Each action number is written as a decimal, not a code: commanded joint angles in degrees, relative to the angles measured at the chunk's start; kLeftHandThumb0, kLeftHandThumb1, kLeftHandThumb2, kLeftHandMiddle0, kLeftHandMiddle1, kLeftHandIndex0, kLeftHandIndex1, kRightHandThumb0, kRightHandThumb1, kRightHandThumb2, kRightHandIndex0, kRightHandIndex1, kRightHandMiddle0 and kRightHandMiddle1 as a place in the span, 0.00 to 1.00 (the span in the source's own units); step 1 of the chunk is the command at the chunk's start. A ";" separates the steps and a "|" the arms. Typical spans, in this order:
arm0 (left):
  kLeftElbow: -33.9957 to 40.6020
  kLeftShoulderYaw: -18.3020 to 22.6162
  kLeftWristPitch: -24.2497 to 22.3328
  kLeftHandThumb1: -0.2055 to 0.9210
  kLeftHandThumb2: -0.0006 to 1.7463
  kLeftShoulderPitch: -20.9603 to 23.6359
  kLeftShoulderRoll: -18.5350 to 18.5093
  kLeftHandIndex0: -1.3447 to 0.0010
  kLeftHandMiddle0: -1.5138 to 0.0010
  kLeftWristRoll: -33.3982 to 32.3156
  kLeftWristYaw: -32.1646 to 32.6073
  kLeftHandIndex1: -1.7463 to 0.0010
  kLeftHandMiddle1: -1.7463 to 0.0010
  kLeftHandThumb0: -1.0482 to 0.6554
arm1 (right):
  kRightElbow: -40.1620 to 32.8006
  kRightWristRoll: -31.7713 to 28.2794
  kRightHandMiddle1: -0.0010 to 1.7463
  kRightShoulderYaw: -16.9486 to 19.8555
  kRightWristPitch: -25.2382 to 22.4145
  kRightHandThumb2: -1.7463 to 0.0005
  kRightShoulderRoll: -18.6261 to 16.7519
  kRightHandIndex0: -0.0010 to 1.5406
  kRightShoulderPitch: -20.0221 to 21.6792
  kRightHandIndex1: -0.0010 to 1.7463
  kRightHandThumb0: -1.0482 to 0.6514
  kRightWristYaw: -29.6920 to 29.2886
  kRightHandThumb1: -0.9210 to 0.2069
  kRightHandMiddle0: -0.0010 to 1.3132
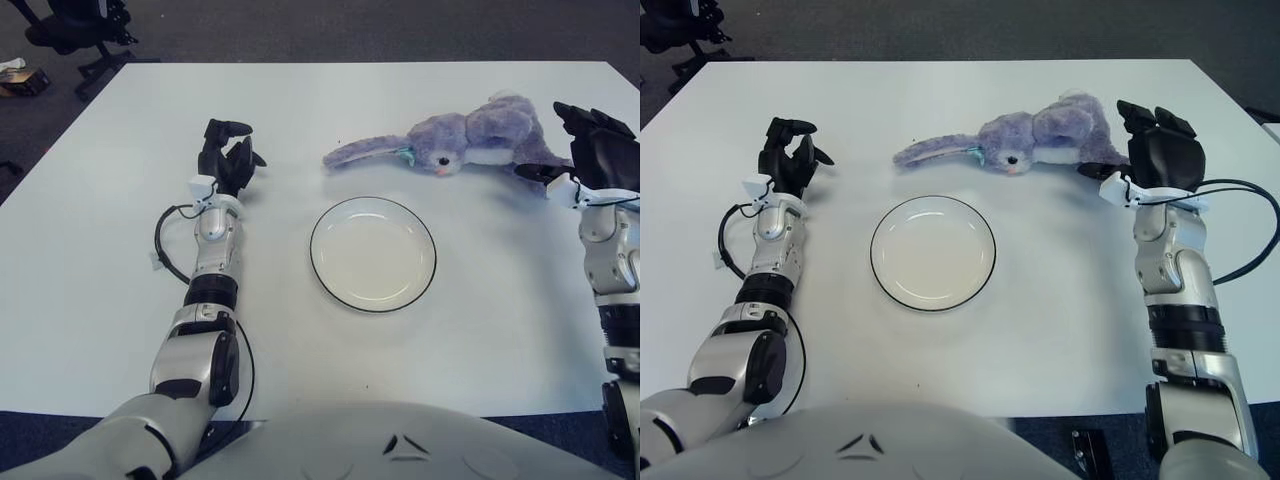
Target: Put the doll into the plate.
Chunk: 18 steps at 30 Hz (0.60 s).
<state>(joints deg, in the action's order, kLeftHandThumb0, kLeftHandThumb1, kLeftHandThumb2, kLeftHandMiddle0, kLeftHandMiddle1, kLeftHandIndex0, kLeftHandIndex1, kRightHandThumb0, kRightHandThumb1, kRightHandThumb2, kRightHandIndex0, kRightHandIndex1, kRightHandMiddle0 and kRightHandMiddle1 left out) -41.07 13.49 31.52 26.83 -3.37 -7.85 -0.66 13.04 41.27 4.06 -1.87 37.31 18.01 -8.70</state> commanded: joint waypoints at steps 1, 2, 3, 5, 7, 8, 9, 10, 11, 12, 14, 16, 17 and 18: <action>-2.90 0.16 0.81 1.00 0.21 -4.08 1.29 0.72 0.48 -0.39 -0.15 0.10 0.02 0.41 | 2.46 -0.62 0.01 -1.22 -0.38 0.94 0.64 0.15 2.22 0.00 0.09 0.40 0.00 0.22; -2.87 0.15 0.82 1.00 0.21 -4.10 1.30 0.73 0.48 -0.38 -0.15 0.10 0.02 0.41 | 2.71 -1.15 0.01 -1.28 -0.54 0.93 0.46 0.15 2.51 0.00 0.08 0.75 0.00 0.22; -2.85 0.15 0.82 1.00 0.21 -4.11 1.31 0.73 0.48 -0.37 -0.15 0.10 0.02 0.41 | 2.86 -1.53 0.01 -1.32 -0.64 0.93 0.36 0.15 2.68 0.00 0.08 0.97 0.00 0.22; -2.84 0.15 0.82 1.00 0.21 -4.12 1.32 0.73 0.48 -0.37 -0.15 0.10 0.02 0.41 | 3.07 -1.84 0.01 -1.48 -0.69 0.93 0.41 0.14 2.84 0.00 0.08 0.99 0.00 0.22; -2.85 0.15 0.82 1.00 0.21 -4.12 1.32 0.73 0.48 -0.37 -0.15 0.10 0.02 0.41 | 3.16 -2.05 0.01 -1.67 -0.75 0.93 0.54 0.14 2.90 0.00 0.07 0.91 0.00 0.22; -2.85 0.15 0.83 1.00 0.21 -4.12 1.32 0.73 0.48 -0.37 -0.15 0.10 0.02 0.41 | 3.17 -2.16 0.01 -1.77 -0.79 0.93 0.62 0.14 2.91 0.00 0.07 0.87 0.00 0.22; -2.85 0.15 0.83 1.00 0.21 -4.12 1.32 0.73 0.48 -0.37 -0.15 0.10 0.02 0.41 | 3.19 -2.25 0.01 -1.85 -0.82 0.93 0.68 0.14 2.92 0.00 0.07 0.83 0.00 0.22; -2.73 0.10 0.80 1.00 0.21 -4.17 1.40 0.73 0.48 -0.31 -0.04 0.10 0.02 0.41 | 4.06 -4.51 0.01 -1.52 -0.64 0.93 -0.30 0.14 3.77 0.00 0.07 2.24 0.00 0.22; -2.65 0.06 0.77 1.00 0.21 -4.20 1.47 0.73 0.48 -0.26 0.05 0.10 0.02 0.41 | 5.41 -6.15 0.01 -1.42 -0.24 0.94 -1.06 0.13 4.64 0.00 0.08 3.08 0.00 0.22; -2.59 0.04 0.75 1.00 0.21 -4.22 1.52 0.73 0.48 -0.23 0.11 0.10 0.02 0.41 | 6.39 -7.32 0.01 -1.41 0.05 0.95 -1.52 0.12 5.25 0.00 0.09 3.60 0.00 0.23; -2.60 0.02 0.76 1.00 0.21 -4.22 1.60 0.73 0.48 -0.18 0.20 0.10 0.02 0.41 | 8.18 -7.94 0.01 -2.09 0.81 0.96 -1.43 0.11 5.99 0.00 0.10 3.64 0.00 0.23; -2.64 0.01 0.80 1.00 0.21 -4.21 1.64 0.73 0.48 -0.16 0.24 0.10 0.02 0.41 | 9.86 -7.66 0.01 -3.16 1.46 0.97 -0.94 0.10 6.68 0.00 0.11 3.46 0.00 0.23; -2.65 0.02 0.81 1.00 0.21 -4.20 1.65 0.73 0.48 -0.15 0.25 0.10 0.02 0.41 | 10.89 -7.27 0.01 -3.81 1.69 0.97 -0.73 0.10 7.17 0.00 0.11 3.28 0.00 0.23; -2.65 0.02 0.82 1.00 0.21 -4.20 1.66 0.73 0.48 -0.15 0.25 0.10 0.02 0.41 | 11.65 -7.02 0.01 -4.29 1.89 0.98 -0.58 0.10 7.53 0.00 0.11 3.11 0.00 0.24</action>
<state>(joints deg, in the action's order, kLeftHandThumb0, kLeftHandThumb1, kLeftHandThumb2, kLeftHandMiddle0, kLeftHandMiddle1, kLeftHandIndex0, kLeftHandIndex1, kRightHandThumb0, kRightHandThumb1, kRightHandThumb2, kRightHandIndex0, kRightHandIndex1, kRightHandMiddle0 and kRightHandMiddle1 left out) -40.85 13.42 31.68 26.80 -3.18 -7.76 -0.64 22.28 34.33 1.23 -1.05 36.40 23.80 -5.47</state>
